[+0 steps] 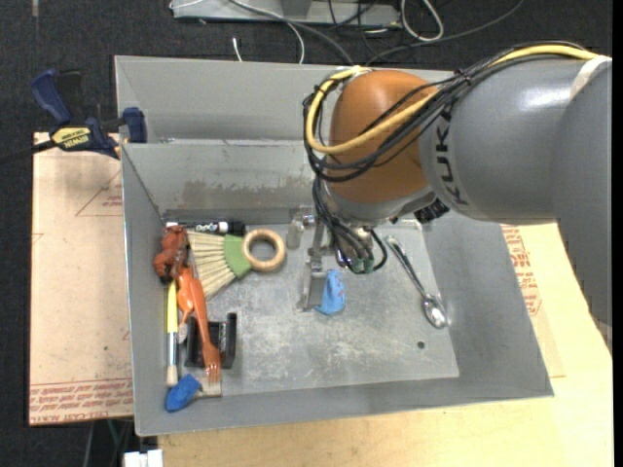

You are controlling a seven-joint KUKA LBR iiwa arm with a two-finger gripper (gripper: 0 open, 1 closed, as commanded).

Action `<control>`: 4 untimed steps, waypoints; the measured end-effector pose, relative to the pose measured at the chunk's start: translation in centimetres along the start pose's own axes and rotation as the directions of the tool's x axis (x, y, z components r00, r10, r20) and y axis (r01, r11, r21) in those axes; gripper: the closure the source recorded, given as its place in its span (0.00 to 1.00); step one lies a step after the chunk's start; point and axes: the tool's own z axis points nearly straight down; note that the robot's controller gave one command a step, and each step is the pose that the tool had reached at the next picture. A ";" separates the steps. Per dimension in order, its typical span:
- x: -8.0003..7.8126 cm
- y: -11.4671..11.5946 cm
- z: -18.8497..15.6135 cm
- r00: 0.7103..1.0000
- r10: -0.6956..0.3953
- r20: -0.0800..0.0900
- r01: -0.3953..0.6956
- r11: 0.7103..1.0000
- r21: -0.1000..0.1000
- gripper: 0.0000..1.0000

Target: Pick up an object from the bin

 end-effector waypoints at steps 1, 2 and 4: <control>-0.2 -0.1 -0.5 1.000 0.003 0.007 -0.003 1.000 -0.001 0.00; -5.8 5.6 8.5 1.000 0.023 0.016 -0.023 1.000 -0.005 0.00; -6.1 6.4 9.6 1.000 -0.012 0.015 0.013 1.000 -0.004 0.00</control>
Offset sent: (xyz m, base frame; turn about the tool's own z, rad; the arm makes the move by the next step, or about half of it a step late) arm 0.0608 0.0615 -0.1003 0.0285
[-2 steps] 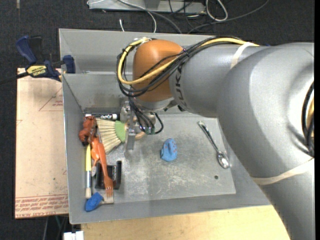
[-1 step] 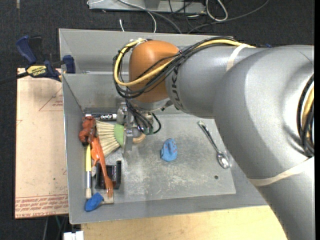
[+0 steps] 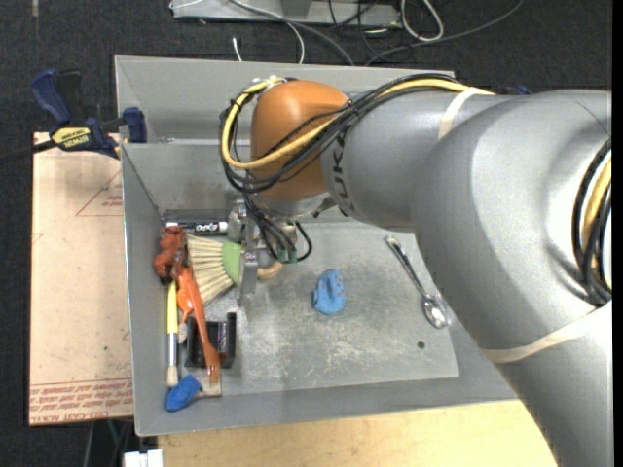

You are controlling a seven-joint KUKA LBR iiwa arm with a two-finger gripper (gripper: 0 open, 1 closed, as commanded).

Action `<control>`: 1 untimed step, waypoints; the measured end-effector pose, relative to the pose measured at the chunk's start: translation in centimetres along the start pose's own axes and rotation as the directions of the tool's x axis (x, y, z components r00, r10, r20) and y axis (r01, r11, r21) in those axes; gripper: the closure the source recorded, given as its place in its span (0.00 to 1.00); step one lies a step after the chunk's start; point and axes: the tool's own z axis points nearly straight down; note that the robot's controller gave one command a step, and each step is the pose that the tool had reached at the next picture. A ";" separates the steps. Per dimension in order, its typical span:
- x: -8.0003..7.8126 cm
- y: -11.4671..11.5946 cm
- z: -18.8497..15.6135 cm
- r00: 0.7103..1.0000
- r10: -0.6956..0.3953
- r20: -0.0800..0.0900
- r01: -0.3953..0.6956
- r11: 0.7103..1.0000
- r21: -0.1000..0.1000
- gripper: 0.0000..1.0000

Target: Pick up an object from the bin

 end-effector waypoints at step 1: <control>0.3 1.4 0.3 0.993 -0.121 0.004 0.121 0.993 0.001 0.00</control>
Offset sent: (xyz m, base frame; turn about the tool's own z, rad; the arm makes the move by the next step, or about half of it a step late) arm -0.0010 0.0042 -0.0005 -0.0270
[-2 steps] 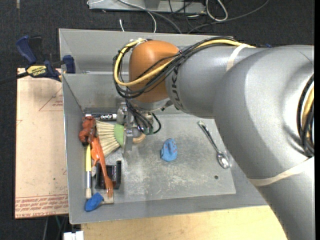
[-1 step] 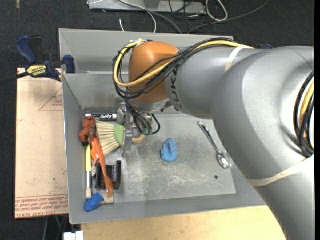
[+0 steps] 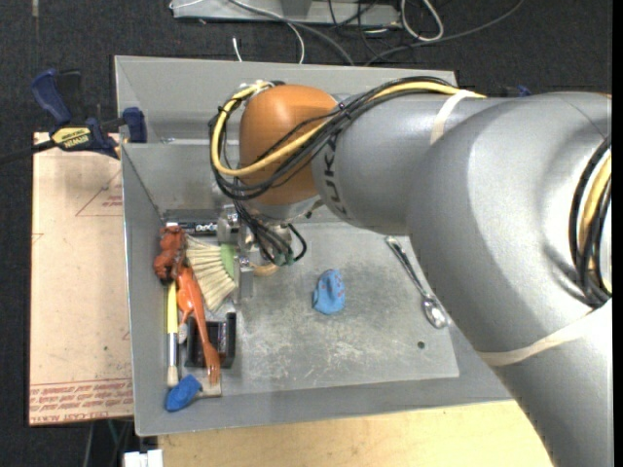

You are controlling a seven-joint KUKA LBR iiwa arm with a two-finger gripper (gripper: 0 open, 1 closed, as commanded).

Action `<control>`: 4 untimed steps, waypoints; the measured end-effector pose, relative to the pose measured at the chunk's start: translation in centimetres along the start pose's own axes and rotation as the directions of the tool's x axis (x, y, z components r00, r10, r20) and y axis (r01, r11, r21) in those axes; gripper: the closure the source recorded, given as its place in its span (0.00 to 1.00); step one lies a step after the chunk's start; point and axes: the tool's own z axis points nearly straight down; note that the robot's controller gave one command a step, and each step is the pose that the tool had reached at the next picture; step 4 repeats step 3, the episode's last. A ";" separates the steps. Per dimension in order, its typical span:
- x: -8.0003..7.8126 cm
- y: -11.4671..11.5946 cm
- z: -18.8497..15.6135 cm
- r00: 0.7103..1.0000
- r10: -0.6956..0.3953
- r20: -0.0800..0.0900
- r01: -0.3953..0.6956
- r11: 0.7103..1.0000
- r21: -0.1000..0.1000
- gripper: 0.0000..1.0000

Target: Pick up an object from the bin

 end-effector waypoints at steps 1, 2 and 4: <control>-0.1 -0.8 -0.2 0.996 0.091 -0.002 -0.091 0.996 -0.003 1.00; -0.1 -0.8 -0.3 0.996 0.091 -0.002 -0.091 0.996 -0.003 1.00; 0.0 -0.8 -2.3 0.996 0.091 -0.008 -0.091 0.996 -0.001 1.00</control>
Offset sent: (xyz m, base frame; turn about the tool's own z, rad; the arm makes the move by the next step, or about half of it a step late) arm 0.0000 0.0000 0.0000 0.0000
